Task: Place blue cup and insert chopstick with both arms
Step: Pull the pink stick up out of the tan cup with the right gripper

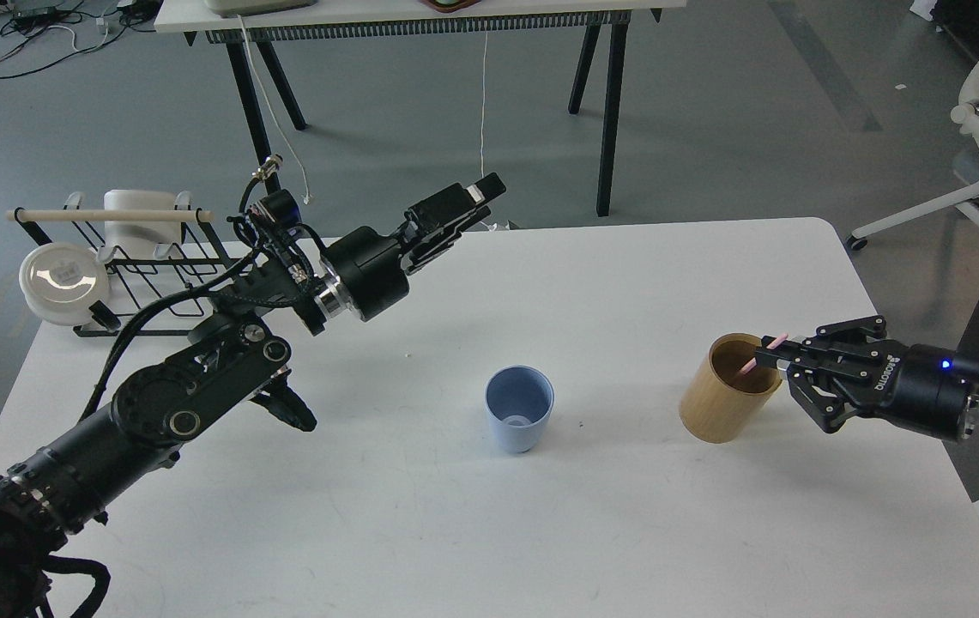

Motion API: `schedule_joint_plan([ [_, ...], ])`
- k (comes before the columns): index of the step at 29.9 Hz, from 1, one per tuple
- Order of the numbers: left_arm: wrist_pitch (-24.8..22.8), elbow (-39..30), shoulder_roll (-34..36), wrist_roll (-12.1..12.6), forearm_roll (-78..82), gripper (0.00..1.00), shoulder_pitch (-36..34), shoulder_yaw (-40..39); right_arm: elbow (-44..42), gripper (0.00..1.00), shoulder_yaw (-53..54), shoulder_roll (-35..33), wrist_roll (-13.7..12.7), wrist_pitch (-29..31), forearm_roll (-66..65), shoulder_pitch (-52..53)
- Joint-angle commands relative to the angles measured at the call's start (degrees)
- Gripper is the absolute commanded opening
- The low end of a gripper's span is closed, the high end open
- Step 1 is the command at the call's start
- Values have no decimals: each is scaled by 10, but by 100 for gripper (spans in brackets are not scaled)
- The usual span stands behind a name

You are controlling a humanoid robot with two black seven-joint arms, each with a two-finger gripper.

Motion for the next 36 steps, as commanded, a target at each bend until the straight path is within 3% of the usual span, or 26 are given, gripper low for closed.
schedule_joint_plan([
  [1,0,0,-1,0,0,64,0,1,-2,13,0,-2,0,-5,8,0],
  [36,0,6,-2,0,0,64,4,1,-15,1,3,-15,0,-38,43,1],
])
